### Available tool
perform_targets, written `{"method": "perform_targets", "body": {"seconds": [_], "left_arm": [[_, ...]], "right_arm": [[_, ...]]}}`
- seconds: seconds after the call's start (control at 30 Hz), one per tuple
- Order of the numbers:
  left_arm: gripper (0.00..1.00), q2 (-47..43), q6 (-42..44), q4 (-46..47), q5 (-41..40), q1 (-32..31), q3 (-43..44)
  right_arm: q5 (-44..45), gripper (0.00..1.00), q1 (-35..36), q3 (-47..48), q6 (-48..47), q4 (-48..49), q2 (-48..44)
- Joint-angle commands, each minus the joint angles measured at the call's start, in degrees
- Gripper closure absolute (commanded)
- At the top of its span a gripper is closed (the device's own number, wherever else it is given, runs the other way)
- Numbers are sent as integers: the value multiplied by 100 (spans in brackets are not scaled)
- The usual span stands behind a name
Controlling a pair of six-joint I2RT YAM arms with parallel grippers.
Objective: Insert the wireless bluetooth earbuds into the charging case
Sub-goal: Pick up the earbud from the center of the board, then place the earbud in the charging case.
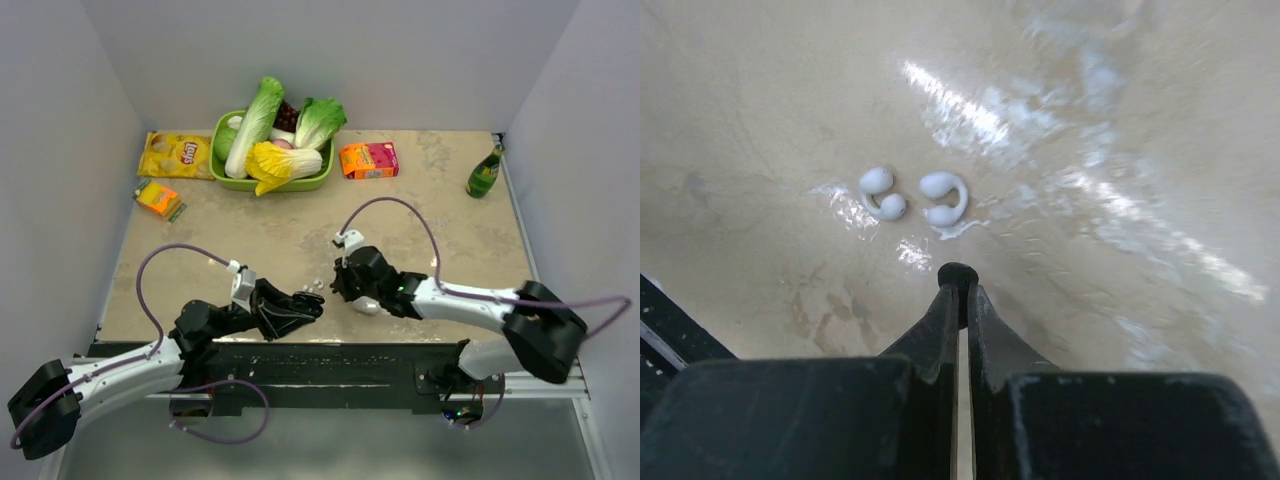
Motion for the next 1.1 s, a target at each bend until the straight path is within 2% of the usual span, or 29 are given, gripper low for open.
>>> {"method": "perform_targets", "body": {"seconds": [0.0,0.07,0.17,0.3,0.33,0.47,0.77,1.07], "left_arm": [[100,-84,135,78,-91,44,-551],[100,91,144,173,-100,44,-498],[100,451,109,455,32,44,-419],[100,856,-49,868,286,53,-358],[100,952,-58,903,339,53,-349],[100,1067,-85,895,603,44,-86],[100,1454,-137,1009,1306,53,451],[100,1770,-50,930,1359,53,723]], "right_arm": [[1170,100,-23,785,-579,-1693,-1844],[1145,100,-15,1216,-764,-2066,-2233],[523,100,-6,1559,-1088,-2576,-2814],[-619,100,55,1911,-1616,-3191,-3298],[-1187,100,47,2042,-1730,-3288,-3420],[-1991,100,91,2412,-2179,-3860,-3500],[-2696,100,652,2518,-2479,-4335,-3562],[-2889,100,785,2387,-2321,-4231,-3474]]}}
